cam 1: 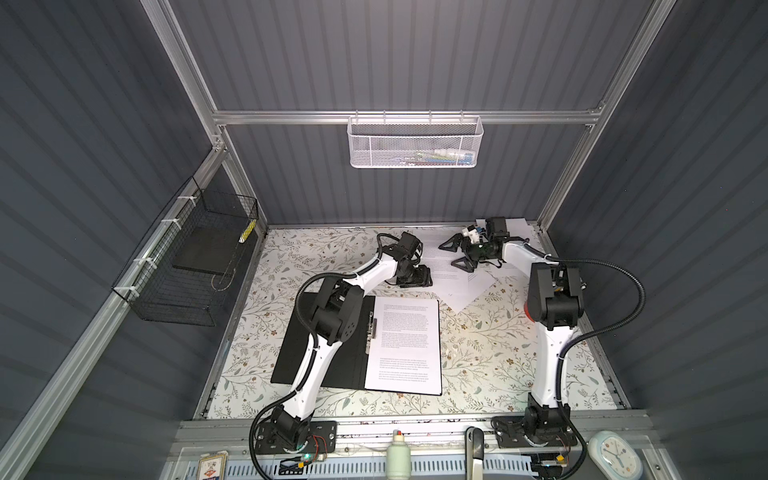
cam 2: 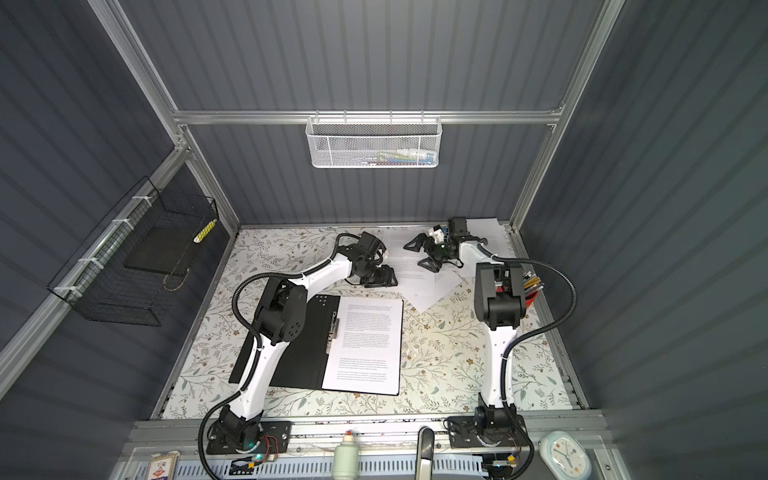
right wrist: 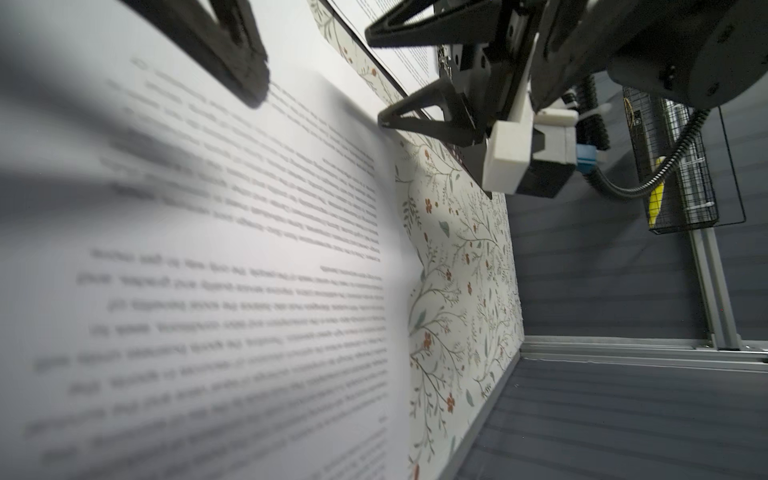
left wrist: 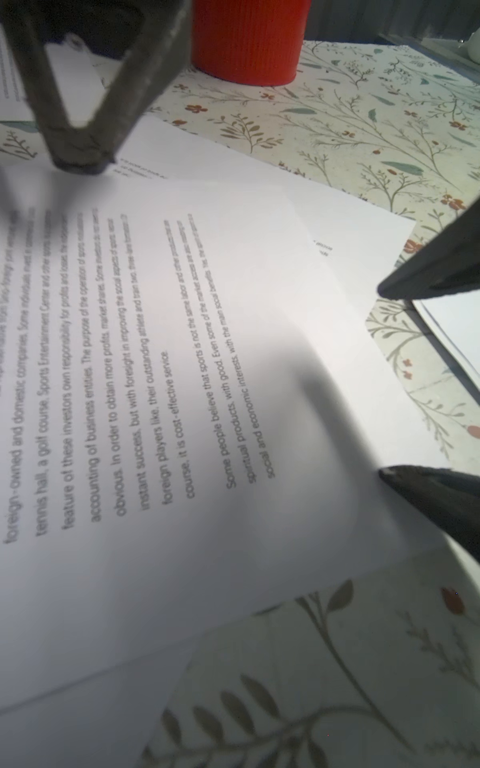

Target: Put the files into the folder

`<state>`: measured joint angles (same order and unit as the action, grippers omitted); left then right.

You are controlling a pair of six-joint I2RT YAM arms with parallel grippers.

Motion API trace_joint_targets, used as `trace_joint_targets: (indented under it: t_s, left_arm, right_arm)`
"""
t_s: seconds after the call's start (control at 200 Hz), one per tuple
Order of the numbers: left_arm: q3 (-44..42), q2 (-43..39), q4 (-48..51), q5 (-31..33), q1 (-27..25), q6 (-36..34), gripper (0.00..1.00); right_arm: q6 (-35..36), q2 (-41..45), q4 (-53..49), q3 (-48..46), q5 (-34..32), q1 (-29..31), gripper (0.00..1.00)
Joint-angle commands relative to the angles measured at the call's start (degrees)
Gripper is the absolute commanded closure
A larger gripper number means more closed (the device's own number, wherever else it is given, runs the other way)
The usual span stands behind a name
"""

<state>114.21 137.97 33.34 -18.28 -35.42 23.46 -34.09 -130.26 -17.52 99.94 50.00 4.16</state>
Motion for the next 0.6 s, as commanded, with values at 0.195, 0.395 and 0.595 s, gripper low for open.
trace_joint_targets:
  t_s: [0.195,0.395,0.595]
  left_arm:
    - [-3.4,2.6,10.5,3.7,-0.1,-3.0,0.36]
    - [-2.0,3.0,15.3,6.2,-0.1,-6.7,0.36]
    - [-2.8,2.3,16.8,6.2,-0.7,-9.4,0.36]
  right_arm:
    - [3.6,-1.5,-14.0,7.3,-17.9,-2.1,0.01]
    - [3.2,-3.6,-17.6,10.6,-22.6,-2.9,0.01]
    - [3.2,-6.4,-17.3,13.9,-22.5,-3.3,0.01]
